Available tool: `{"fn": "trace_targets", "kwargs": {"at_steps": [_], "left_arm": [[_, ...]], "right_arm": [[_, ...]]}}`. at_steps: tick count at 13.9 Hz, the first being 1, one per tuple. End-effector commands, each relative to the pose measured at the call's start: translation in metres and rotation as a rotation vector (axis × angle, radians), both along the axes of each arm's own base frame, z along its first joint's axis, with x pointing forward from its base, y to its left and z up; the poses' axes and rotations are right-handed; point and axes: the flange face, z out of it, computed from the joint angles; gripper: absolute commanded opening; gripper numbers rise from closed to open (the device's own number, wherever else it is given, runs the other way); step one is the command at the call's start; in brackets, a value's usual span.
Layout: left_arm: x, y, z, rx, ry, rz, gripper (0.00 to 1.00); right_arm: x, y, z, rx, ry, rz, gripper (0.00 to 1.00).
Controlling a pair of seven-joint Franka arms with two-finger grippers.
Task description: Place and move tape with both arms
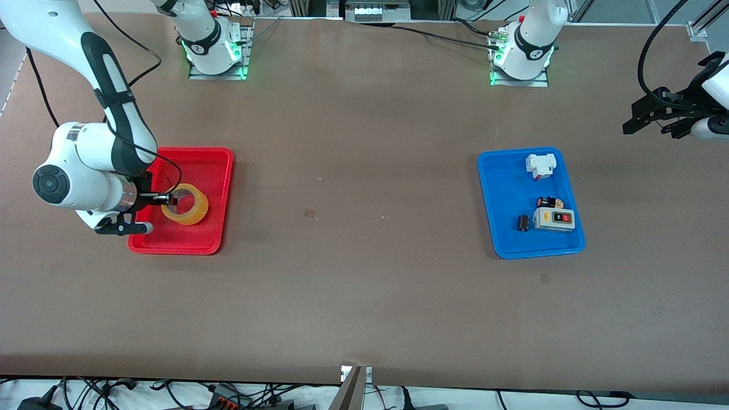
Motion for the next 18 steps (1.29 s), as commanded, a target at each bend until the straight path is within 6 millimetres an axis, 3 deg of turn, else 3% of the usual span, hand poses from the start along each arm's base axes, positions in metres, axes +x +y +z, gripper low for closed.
{"fn": "trace_targets", "kwargs": {"at_steps": [1,3,4,5,6,8,12,14,16,18], "left_arm": [[-0.004,-0.002,0.006,0.024,-0.012,0.006,1.0],[-0.004,-0.002,0.005,0.025,-0.007,0.012,1.0],[-0.004,-0.002,0.005,0.025,-0.007,0.023,1.0],[-0.004,-0.002,0.004,0.025,-0.006,0.025,1.0],[-0.004,-0.003,0.005,0.026,-0.007,0.023,1.0],[-0.004,-0.003,0.005,0.026,-0.007,0.028,1.0],[-0.004,-0.006,0.004,0.028,-0.004,0.046,1.0],[-0.002,-0.006,0.003,0.028,-0.001,0.046,1.0],[-0.002,-0.006,0.003,0.026,-0.003,0.046,1.0],[-0.002,-0.007,0.004,0.027,-0.007,0.045,1.0]], "right_arm": [[-0.017,-0.006,-0.001,-0.005,0.002,0.044,0.07],[-0.019,-0.018,-0.011,-0.014,0.02,0.034,0.11],[-0.02,-0.02,-0.018,-0.015,0.028,0.032,0.4],[-0.018,-0.022,-0.017,-0.019,0.026,0.016,0.97],[-0.015,-0.021,-0.008,-0.022,0.017,0.017,1.0],[-0.004,-0.015,0.045,-0.026,-0.014,0.022,1.0],[0.036,0.007,0.187,-0.03,-0.013,0.003,1.0],[0.045,0.021,0.254,-0.035,-0.046,0.013,1.0],[0.045,0.02,0.303,-0.037,-0.071,0.012,1.0],[0.048,0.019,0.332,-0.04,-0.128,0.005,1.0]]}}
